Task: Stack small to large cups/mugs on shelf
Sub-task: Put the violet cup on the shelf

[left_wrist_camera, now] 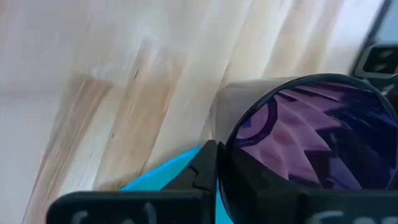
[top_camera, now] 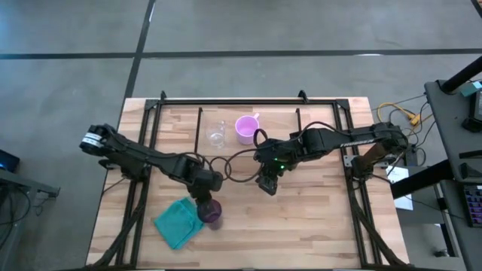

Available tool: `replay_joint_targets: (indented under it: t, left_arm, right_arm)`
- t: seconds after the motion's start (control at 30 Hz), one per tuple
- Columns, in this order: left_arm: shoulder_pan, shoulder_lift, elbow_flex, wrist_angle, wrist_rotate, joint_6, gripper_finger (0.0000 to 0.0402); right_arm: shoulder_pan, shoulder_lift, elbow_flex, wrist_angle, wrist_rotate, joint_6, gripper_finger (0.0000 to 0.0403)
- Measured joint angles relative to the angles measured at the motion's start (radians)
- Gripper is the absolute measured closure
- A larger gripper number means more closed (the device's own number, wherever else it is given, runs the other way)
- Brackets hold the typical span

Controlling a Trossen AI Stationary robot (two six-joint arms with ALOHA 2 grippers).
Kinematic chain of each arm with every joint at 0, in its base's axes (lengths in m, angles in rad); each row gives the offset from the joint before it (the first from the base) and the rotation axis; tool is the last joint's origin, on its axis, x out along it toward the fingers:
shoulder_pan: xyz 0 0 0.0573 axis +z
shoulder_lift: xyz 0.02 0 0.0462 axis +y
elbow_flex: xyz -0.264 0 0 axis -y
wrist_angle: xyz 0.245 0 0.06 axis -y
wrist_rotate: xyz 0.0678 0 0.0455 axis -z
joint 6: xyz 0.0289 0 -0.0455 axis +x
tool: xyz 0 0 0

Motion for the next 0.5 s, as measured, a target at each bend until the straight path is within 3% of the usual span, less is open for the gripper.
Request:
replay_joint_targets:
  t: [0.27,0.5]
  left_arm:
    - [0.054,-0.010,0.204,-0.006,-0.023,0.088,0.0400]
    - [0.130,-0.011,0.431,-0.089,-0.144,0.269,0.0401]
  right_arm:
    - [0.005,-0.025,0.000,-0.027,-0.035,0.034,0.0271]
    - [0.030,-0.111,0.000,-0.077,-0.053,0.055,0.0274]
